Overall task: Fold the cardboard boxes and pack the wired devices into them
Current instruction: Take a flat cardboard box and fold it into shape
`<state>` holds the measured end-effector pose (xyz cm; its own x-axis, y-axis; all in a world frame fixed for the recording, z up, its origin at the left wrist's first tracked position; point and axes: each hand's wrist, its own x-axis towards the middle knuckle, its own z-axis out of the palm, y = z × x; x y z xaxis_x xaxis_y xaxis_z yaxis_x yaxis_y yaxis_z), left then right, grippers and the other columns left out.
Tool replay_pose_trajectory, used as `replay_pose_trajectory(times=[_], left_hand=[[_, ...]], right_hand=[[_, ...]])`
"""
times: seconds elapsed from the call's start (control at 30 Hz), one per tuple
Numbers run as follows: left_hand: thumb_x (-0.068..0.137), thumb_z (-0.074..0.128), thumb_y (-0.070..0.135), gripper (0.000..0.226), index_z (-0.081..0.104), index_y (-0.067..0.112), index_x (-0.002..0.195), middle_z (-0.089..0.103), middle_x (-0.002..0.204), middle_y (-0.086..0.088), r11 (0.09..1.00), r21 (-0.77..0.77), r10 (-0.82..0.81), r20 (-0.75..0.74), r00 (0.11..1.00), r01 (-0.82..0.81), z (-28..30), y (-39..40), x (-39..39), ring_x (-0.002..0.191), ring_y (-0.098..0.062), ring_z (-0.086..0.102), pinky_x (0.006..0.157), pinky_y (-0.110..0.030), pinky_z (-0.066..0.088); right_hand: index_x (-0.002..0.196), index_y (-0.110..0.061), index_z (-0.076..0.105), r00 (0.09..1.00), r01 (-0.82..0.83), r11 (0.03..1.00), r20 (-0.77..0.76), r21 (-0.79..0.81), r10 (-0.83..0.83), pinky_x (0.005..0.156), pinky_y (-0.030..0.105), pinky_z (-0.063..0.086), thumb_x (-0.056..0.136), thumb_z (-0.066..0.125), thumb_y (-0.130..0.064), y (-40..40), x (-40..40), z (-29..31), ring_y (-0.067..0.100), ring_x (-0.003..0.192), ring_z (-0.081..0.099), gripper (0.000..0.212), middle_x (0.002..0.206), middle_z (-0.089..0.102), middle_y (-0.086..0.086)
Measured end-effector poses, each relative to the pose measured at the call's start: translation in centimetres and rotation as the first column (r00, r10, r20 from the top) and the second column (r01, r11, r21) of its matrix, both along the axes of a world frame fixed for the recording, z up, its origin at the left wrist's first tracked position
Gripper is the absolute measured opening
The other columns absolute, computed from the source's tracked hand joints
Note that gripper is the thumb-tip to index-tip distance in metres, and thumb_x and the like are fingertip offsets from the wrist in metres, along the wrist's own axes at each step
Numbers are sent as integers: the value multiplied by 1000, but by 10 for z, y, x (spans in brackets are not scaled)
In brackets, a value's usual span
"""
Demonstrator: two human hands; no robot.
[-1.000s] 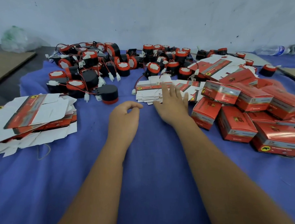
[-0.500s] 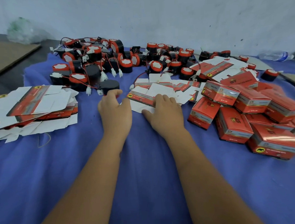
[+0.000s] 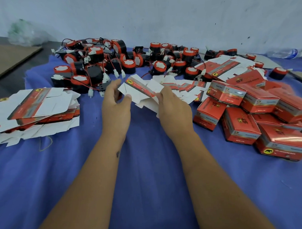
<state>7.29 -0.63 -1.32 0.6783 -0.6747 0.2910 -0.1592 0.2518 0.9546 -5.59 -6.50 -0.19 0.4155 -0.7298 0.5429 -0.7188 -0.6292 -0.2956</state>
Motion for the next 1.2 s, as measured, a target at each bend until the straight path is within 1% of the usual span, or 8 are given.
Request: replay_pose_trajectory(times=[0.13, 0.33, 0.5, 0.57, 0.8, 0.9, 1.07, 1.2], left_hand=[[95, 49, 4, 44, 60, 44, 111, 37, 157, 8, 995, -64, -68, 61, 996, 72, 11, 5, -6, 121, 6, 50, 100, -21, 43], [82, 70, 21, 65, 45, 27, 142, 40, 154, 7, 991, 9, -122, 449, 885, 132, 11, 13, -19, 147, -18, 29, 119, -38, 29], [73, 84, 12, 99, 23, 35, 146, 37, 155, 8, 973, 111, -228, 632, 741, 205, 6, 7, -21, 149, -18, 25, 118, -23, 24], [80, 78, 6, 84, 33, 26, 148, 40, 153, 4, 990, 54, -129, 688, 714, 127, 3, 4, -19, 145, -18, 31, 111, -6, 19], [92, 61, 26, 65, 31, 27, 150, 44, 145, 4, 999, -18, -9, 769, 639, 36, 1, 6, -14, 129, -12, 33, 106, -3, 10], [93, 58, 25, 55, 35, 33, 143, 43, 138, 17, 987, -69, -71, 628, 775, 146, 6, 7, -18, 129, -3, 38, 111, -14, 25], [83, 57, 13, 49, 43, 38, 123, 52, 114, 15, 951, -185, -203, 237, 950, 249, 14, 13, -15, 104, 2, 54, 86, -16, 47], [85, 60, 16, 42, 46, 33, 121, 58, 111, 26, 931, -270, -228, 91, 969, 244, 16, 12, -15, 101, 4, 59, 82, -21, 51]], right_hand=[[93, -14, 40, 985, -5, 998, 175, 66, -7, 52, 29, 21, 106, 35, -28, 2, 0, 3, 20, 66, 44, 19, 78, 50, -5], [89, -12, 44, 849, 29, 978, 512, 206, -133, 52, 26, 31, 104, 39, -23, -4, -6, 5, 6, 57, 45, 19, 66, 46, -10], [74, -20, 44, 498, 12, 936, 809, 353, -311, 57, 29, 40, 104, 40, -23, -14, -12, 10, 6, 59, 42, 30, 66, 47, -7], [70, -23, 41, 476, -14, 932, 822, 363, -313, 55, 25, 37, 104, 40, -22, -13, -10, 11, 5, 58, 40, 33, 66, 45, -8], [80, -13, 54, 425, -262, 866, 857, 425, -292, 53, 28, 53, 104, 42, -22, -8, -9, 18, 25, 72, 64, 29, 88, 66, 14], [85, -15, 60, 382, -427, 803, 888, 416, -257, 60, 26, 53, 104, 45, -29, -2, -12, 20, 14, 68, 67, 27, 83, 69, 1], [140, -20, 47, 510, -599, 709, 860, 372, -19, 105, 25, 42, 93, 55, -40, 5, -1, 15, 8, 130, 47, 51, 142, 50, -5], [133, -17, 53, 519, -642, 679, 854, 356, 44, 81, 16, 51, 84, 62, -37, 12, 4, 15, -2, 103, 62, 55, 120, 63, -4]])
